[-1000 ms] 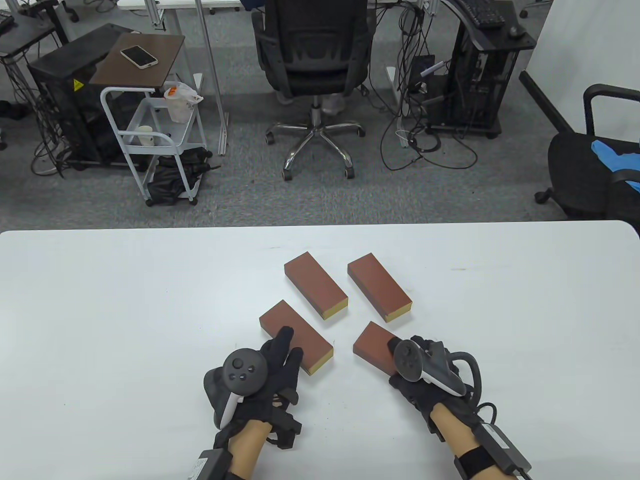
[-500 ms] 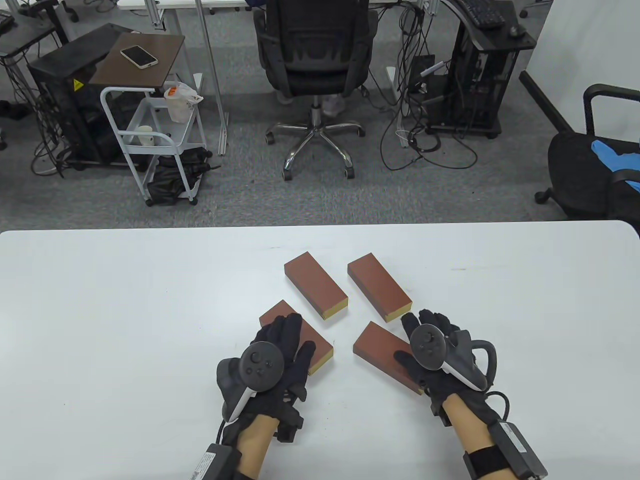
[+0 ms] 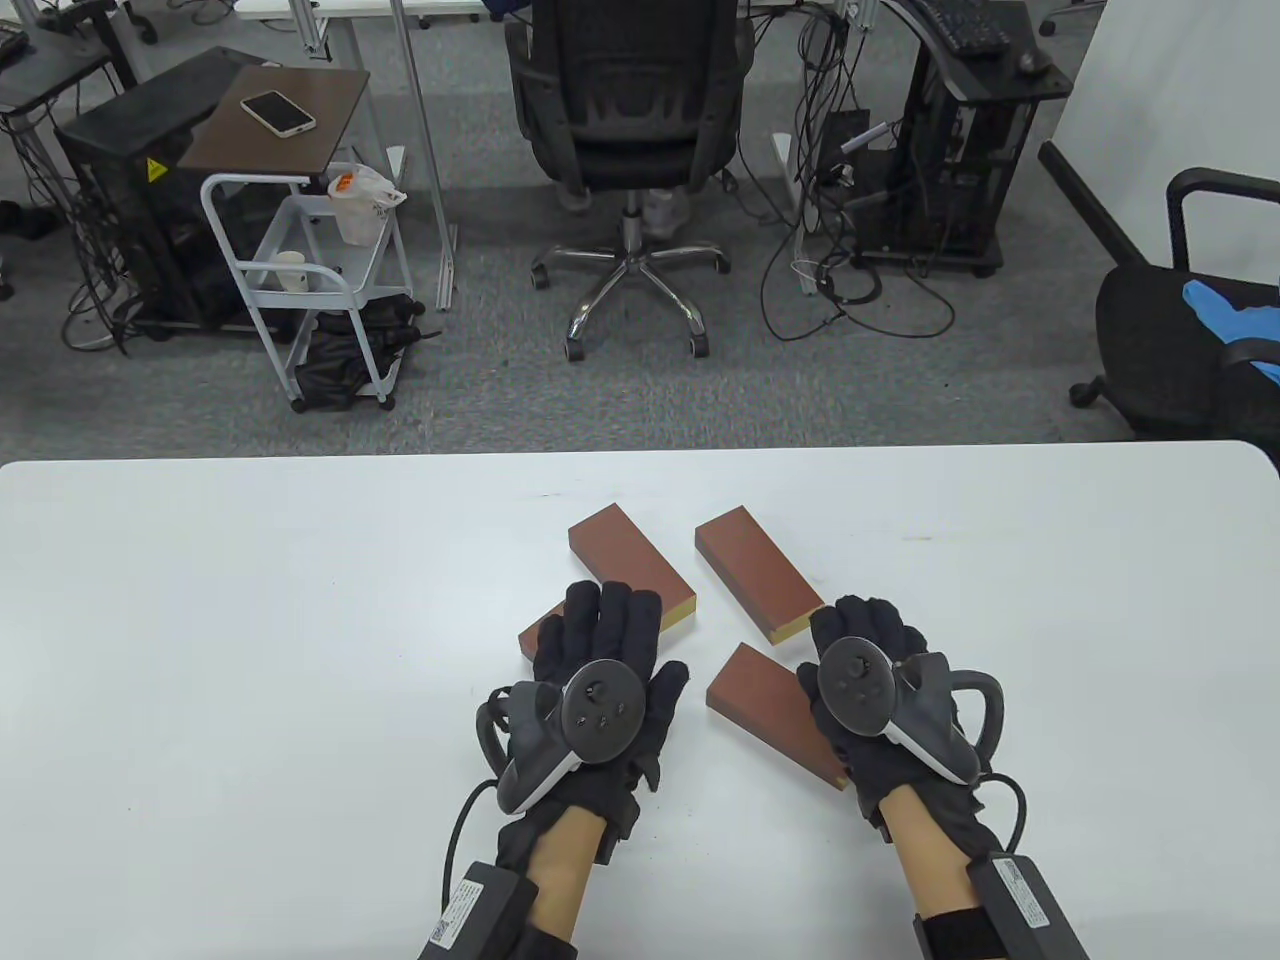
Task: Slide to open storage boxes and store sunglasses
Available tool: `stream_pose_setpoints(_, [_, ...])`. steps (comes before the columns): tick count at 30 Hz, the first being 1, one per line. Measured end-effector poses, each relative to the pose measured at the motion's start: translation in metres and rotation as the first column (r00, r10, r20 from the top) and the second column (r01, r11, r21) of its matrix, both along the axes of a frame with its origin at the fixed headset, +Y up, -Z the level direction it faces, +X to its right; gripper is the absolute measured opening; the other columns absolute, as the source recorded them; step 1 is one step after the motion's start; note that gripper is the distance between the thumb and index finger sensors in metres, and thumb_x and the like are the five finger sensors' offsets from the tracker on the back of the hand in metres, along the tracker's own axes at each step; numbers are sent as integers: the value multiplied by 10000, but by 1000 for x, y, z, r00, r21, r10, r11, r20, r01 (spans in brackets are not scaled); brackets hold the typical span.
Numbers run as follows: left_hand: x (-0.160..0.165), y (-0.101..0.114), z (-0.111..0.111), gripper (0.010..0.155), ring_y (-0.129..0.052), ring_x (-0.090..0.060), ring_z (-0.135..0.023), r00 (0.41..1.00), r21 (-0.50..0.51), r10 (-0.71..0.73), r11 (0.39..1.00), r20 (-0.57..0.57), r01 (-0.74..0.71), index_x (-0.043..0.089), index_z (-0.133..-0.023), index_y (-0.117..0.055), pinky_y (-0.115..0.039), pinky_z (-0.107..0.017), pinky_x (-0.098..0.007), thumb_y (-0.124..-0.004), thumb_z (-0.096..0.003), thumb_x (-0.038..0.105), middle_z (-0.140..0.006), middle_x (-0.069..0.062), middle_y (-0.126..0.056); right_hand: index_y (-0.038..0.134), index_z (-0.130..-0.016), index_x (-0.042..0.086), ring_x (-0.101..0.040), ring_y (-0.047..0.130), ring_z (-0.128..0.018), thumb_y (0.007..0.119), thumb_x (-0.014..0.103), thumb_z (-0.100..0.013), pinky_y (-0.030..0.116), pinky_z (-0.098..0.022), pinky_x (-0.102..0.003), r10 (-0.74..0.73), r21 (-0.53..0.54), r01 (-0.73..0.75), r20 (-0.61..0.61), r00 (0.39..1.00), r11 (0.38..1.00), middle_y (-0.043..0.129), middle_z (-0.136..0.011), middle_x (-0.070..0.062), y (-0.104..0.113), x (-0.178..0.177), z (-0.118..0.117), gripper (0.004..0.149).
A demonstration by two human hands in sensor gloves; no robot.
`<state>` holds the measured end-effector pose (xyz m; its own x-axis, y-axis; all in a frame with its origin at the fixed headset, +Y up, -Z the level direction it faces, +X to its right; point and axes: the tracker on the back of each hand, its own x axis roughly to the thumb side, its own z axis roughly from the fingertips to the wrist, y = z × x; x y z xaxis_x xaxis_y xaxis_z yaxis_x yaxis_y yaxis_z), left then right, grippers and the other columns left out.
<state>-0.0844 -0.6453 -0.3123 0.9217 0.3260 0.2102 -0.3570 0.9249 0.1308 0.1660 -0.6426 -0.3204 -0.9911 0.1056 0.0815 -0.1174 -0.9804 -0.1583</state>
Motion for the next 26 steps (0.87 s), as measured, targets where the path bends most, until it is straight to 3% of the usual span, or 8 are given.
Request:
stream_pose_setpoints(17, [-11, -10, -1, 694, -333, -240, -1116, 999, -27, 35, 999, -36, -36, 340, -1095, -509, -362, -782, -518, -582, -454, 597, -1181, 30, -491, 582, -920, 253, -360, 536, -958, 706, 549, -345, 534, -695, -505, -28, -32, 27, -33, 999, 999, 550, -1044, -61, -5, 0, -2, 659])
stream_pose_setpoints(26, [-20, -26, -9, 694, -342, -240, -1114, 995, -64, 88, 994, -55, -91, 349, -1095, -521, -362, -781, -515, -601, -453, 601, -1180, 32, -495, 583, -921, 252, -359, 542, -956, 713, 560, -342, 540, -693, -502, -96, -74, 91, -59, 994, 993, 554, -1043, -61, -23, 11, -10, 668])
